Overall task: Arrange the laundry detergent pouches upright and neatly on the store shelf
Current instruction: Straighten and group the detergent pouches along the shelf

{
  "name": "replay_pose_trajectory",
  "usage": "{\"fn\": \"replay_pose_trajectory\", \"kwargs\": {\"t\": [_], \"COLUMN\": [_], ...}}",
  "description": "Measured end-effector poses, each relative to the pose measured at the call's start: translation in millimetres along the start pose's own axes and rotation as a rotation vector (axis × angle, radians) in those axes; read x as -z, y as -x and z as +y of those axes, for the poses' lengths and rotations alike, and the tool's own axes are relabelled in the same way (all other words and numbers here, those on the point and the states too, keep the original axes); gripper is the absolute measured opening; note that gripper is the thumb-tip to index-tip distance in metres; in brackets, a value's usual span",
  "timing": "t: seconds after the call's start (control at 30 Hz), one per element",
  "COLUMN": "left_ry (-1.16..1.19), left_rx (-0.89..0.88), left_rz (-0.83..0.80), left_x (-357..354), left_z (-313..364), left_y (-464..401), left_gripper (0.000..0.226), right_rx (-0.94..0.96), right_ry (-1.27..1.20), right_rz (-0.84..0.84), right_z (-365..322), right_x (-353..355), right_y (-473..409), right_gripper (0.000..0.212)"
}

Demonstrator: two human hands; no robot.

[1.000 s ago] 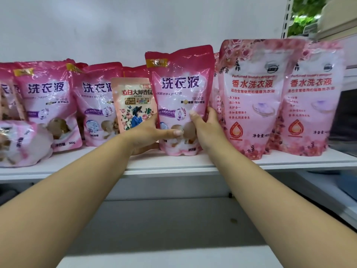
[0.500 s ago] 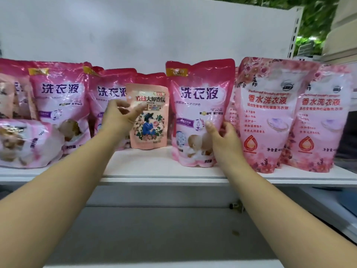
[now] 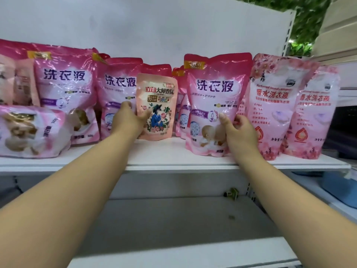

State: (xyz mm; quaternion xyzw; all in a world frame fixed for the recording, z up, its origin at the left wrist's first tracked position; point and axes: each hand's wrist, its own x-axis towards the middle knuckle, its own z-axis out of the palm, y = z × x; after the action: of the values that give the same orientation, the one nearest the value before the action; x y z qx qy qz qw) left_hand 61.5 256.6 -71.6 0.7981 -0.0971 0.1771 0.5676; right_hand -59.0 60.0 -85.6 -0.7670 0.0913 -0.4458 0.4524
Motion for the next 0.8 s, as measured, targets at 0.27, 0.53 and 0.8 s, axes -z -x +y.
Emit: {"fn": "replay_pose_trajectory", "kwargs": {"t": [0.27,0.53,0.8], "left_ry": [0.077,-0.057,-0.154], "left_rx": [0.084,-0.077,-0.183], "left_rz": [-0.092,-0.023,0.045], "left_x": [0.2,5.3,49.6], "left_z": [-0.8,0.9,-0.8], "left_y": [1.7,9.1,46.8], "left_gripper": [0.027,0.036,0.030], "right_rx": [0.011,0.016,-0.025], "right_ry": [-0.030,-0.035,-0.059], "right_rz": [0.008,0.013,-0.008], "right_z": [2.1,3.3,-1.1], "right_x": [0.9,0.1,1.8], "right_y": [0.0,-1.8,0.9], "right_gripper": [0.036,0.036,0.035]}}
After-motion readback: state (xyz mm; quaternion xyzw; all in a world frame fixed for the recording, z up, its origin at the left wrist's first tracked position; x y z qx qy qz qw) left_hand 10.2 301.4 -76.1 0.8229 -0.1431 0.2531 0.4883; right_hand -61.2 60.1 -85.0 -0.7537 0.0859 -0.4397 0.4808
